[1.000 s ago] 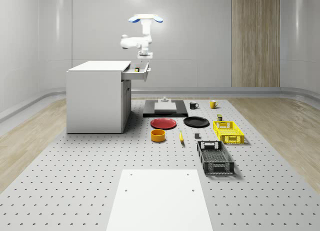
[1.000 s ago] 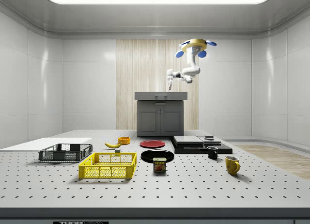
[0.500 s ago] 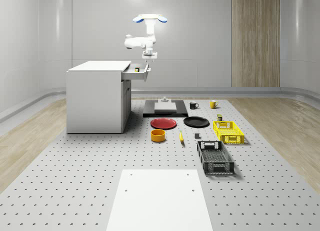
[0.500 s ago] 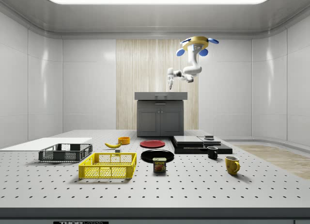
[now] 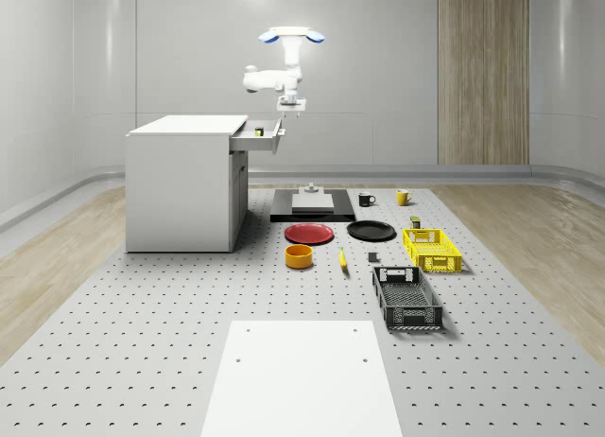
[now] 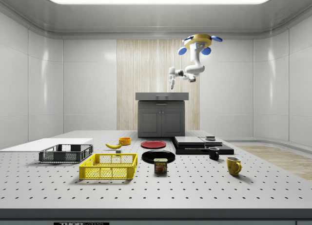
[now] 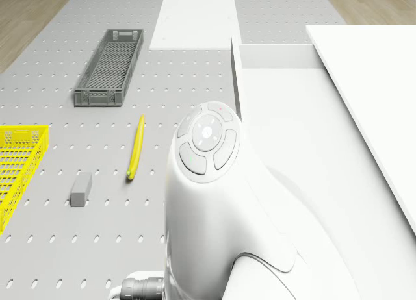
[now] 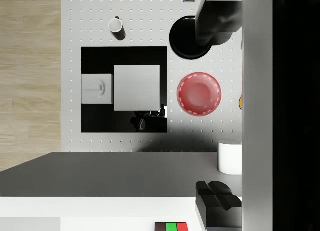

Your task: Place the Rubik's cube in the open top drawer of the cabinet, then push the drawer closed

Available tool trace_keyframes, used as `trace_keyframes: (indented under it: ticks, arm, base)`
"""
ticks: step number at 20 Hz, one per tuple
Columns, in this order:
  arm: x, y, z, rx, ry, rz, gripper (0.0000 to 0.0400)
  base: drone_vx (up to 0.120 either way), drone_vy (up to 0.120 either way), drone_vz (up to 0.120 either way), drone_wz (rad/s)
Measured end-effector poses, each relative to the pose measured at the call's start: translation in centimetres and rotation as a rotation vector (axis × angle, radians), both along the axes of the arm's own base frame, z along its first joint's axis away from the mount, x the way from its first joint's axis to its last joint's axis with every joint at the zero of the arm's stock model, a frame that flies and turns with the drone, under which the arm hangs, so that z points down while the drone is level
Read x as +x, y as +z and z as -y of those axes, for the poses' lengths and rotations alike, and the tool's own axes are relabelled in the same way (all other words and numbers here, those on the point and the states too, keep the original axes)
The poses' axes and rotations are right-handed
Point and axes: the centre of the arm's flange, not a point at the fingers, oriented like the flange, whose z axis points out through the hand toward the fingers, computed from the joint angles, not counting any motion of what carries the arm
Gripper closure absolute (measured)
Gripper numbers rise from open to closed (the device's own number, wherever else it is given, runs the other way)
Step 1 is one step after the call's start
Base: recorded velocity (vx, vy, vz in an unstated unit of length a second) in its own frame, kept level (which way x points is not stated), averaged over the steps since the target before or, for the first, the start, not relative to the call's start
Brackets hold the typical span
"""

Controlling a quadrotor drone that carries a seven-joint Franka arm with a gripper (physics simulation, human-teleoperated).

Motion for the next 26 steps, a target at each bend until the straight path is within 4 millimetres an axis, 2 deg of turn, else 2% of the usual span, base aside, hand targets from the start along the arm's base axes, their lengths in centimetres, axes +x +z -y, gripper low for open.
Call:
trace_keyframes:
  ticks: [1,2,4,7,11,15,21,23,24,26]
  arm:
    - [0.0,0.0,0.0,0.000,0.000,0.000,0.0000]
    - [-0.2,0.2,-0.4,-0.097,-0.008,-0.002,0.0000]
    - [-0.9,1.1,1.1,-0.415,0.024,0.005,0.0000]
    - [-0.3,3.4,3.0,-0.799,0.109,0.029,0.0000]
    - [-0.1,6.4,6.5,-1.178,0.069,0.026,0.0000]
    - [0.0,8.2,8.5,-1.378,0.034,0.015,0.0000]
    - [0.0,9.4,9.6,-1.506,0.010,0.007,0.0000]
    - [0.0,9.6,9.8,-1.525,0.006,0.005,0.0116]
    - [0.0,9.7,9.8,-1.533,0.004,0.005,0.0155]
    - [0.0,9.8,9.9,-1.545,0.002,0.004,0.0210]
  base:
    - [0.000,0.120,0.000,0.000]
    - [0.000,0.120,0.000,0.000]
    - [0.000,0.120,0.000,0.000]
    - [0.000,0.067,-0.080,0.000]
    - [0.000,0.000,-0.120,0.000]
    - [0.000,0.000,-0.120,0.000]
    - [0.000,-0.120,-0.120,0.000]
    - [0.000,-0.120,0.000,0.000]
    - [0.000,-0.120,0.000,0.000]
    - [0.000,-0.120,0.000,0.000]
